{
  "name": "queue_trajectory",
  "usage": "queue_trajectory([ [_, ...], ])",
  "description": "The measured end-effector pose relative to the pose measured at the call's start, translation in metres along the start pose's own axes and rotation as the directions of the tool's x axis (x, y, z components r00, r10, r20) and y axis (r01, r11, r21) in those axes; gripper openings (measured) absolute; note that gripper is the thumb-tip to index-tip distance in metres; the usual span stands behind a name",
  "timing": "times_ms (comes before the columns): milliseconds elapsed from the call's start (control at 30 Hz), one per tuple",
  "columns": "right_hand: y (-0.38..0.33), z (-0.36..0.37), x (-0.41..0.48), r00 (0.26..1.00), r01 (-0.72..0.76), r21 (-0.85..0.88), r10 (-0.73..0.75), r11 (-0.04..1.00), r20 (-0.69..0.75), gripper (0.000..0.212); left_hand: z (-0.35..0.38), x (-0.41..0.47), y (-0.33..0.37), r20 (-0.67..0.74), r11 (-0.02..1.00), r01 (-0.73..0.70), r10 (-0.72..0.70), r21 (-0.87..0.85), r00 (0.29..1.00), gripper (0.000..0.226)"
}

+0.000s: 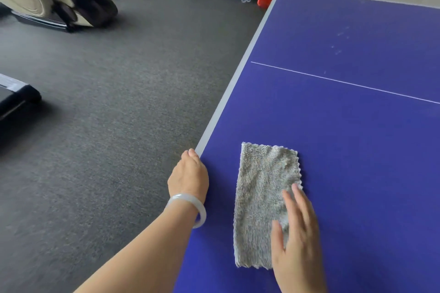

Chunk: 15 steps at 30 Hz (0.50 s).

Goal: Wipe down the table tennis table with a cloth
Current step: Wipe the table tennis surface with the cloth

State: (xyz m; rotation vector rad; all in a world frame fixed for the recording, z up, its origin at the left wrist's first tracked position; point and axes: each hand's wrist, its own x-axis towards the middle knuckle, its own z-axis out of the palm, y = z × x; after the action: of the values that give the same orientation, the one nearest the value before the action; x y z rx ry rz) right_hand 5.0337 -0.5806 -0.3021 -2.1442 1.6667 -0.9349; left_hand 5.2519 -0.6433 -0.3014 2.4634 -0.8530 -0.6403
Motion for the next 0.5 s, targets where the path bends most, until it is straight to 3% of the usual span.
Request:
queue_trajectory([
  [100,-0.024,0.032,0.066,0.952,-0.095,-0.212,0.151,0.973,0.267,0.062,-0.006,0.008,0.006,0.040,0.994,0.035,-0.039,0.100,0.998,0.045],
  [133,-0.029,0.044,0.078,0.936,-0.061,-0.298,0.158,0.952,0.314,0.061,-0.005,0.014,0.006,0.060,0.992,0.049,-0.057,0.120,0.997,0.041],
  [200,-0.032,0.064,0.087,0.904,0.131,-0.356,0.037,0.925,0.427,0.065,-0.004,0.025,0.006,0.099,0.990,0.068,-0.080,0.122,0.992,0.038],
  [267,-0.027,0.076,0.091,0.859,0.323,-0.273,-0.159,0.906,0.487,0.064,-0.003,0.035,0.003,0.127,0.991,0.084,-0.097,0.102,0.987,0.029],
  [333,-0.017,0.081,0.109,0.743,0.510,-0.165,-0.336,0.844,0.579,0.060,-0.002,0.039,0.000,0.116,0.989,0.108,-0.120,0.105,0.986,0.030],
  [400,-0.004,0.089,0.153,0.646,0.606,-0.112,-0.405,0.787,0.647,0.059,0.000,0.040,-0.001,0.109,0.987,0.136,-0.145,0.089,0.983,0.032],
  [433,0.003,0.096,0.181,0.657,0.605,-0.140,-0.393,0.784,0.643,0.060,0.001,0.041,-0.001,0.110,0.985,0.144,-0.154,0.094,0.982,0.031],
  [500,0.011,0.111,0.238,0.747,0.501,-0.273,-0.251,0.822,0.615,0.060,0.002,0.042,-0.002,0.097,0.981,0.158,-0.170,0.115,0.981,0.030],
])
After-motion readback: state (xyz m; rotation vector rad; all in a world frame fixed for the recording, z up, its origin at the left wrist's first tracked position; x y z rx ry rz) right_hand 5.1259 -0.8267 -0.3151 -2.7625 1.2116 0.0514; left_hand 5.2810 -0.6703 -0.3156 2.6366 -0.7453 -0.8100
